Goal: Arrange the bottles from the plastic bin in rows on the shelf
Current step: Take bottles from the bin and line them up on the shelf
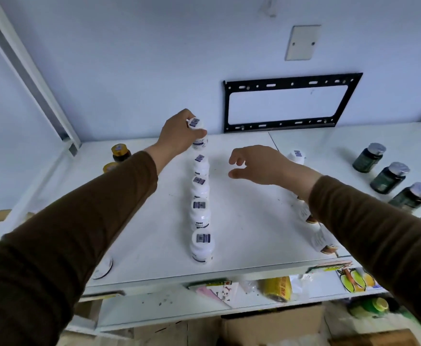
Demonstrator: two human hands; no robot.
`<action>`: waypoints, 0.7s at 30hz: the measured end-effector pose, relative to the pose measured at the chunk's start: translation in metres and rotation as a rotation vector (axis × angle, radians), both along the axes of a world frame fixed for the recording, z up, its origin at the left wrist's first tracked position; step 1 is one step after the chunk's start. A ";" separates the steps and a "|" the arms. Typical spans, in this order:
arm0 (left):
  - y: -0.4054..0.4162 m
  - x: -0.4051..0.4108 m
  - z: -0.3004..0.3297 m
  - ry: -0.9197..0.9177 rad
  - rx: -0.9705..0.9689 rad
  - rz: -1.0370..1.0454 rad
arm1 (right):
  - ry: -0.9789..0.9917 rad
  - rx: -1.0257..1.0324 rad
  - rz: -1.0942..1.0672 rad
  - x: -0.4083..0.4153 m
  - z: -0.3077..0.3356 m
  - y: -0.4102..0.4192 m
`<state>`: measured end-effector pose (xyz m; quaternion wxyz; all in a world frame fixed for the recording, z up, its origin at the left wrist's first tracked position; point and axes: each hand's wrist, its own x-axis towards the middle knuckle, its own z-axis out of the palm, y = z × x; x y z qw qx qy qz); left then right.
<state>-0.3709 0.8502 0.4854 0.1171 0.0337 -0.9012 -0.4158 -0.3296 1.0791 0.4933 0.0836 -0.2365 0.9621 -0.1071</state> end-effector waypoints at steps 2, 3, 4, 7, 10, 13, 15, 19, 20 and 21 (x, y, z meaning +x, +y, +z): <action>0.001 -0.015 -0.009 -0.046 -0.032 -0.006 | 0.006 0.006 -0.007 -0.006 -0.002 0.000; 0.001 -0.022 -0.014 -0.079 -0.053 -0.016 | 0.008 0.005 -0.008 -0.008 -0.003 0.000; 0.001 -0.027 -0.018 -0.117 -0.069 -0.026 | 0.007 0.004 -0.009 -0.011 -0.004 0.000; 0.001 -0.039 -0.032 -0.218 -0.089 -0.040 | 0.003 0.010 -0.005 -0.018 -0.008 0.000; -0.001 -0.048 -0.042 -0.274 -0.106 -0.037 | 0.000 0.008 -0.009 -0.026 -0.010 0.001; -0.003 -0.051 -0.047 -0.338 -0.079 -0.043 | -0.001 0.005 -0.016 -0.032 -0.013 0.002; -0.005 -0.052 -0.049 -0.356 -0.051 -0.040 | -0.004 -0.006 -0.018 -0.035 -0.015 0.002; -0.004 -0.050 -0.048 -0.371 -0.038 -0.035 | -0.015 -0.011 -0.011 -0.038 -0.018 0.002; -0.004 -0.050 -0.047 -0.372 -0.043 -0.036 | -0.020 -0.012 -0.011 -0.039 -0.018 0.002; -0.003 -0.050 -0.047 -0.374 -0.048 -0.038 | -0.023 -0.015 -0.013 -0.039 -0.018 0.002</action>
